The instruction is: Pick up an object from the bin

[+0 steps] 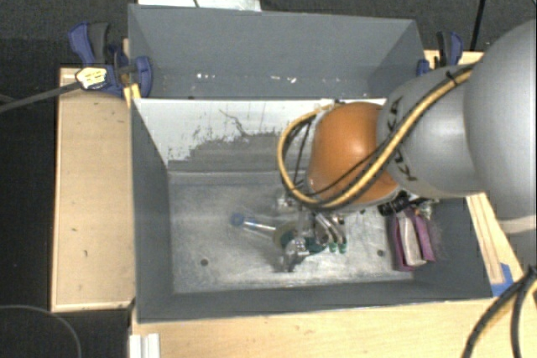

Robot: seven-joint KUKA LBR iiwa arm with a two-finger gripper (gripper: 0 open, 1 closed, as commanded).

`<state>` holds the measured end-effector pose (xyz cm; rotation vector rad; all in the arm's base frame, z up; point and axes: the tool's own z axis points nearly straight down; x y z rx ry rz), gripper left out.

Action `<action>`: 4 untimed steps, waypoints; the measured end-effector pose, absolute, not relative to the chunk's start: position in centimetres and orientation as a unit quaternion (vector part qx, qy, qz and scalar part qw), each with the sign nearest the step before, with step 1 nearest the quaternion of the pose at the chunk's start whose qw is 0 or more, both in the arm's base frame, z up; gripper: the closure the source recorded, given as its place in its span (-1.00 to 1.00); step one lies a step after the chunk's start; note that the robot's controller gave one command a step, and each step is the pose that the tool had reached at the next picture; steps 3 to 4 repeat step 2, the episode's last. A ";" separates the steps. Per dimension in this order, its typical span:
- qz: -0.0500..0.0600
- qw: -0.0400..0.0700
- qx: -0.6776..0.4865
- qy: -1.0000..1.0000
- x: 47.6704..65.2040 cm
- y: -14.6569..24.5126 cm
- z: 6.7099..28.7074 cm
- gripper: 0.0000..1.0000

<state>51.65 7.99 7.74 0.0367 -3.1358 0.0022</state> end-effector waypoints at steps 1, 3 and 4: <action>-0.001 0.000 0.011 -1.000 51.9 8.2 7.9 1.00; 0.000 -0.006 0.056 -0.998 51.8 6.1 26.7 1.00; 0.000 -0.006 0.056 -0.998 51.8 6.1 26.7 1.00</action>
Offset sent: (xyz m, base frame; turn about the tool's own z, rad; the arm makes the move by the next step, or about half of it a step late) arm 0.0000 0.0000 0.0000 0.0000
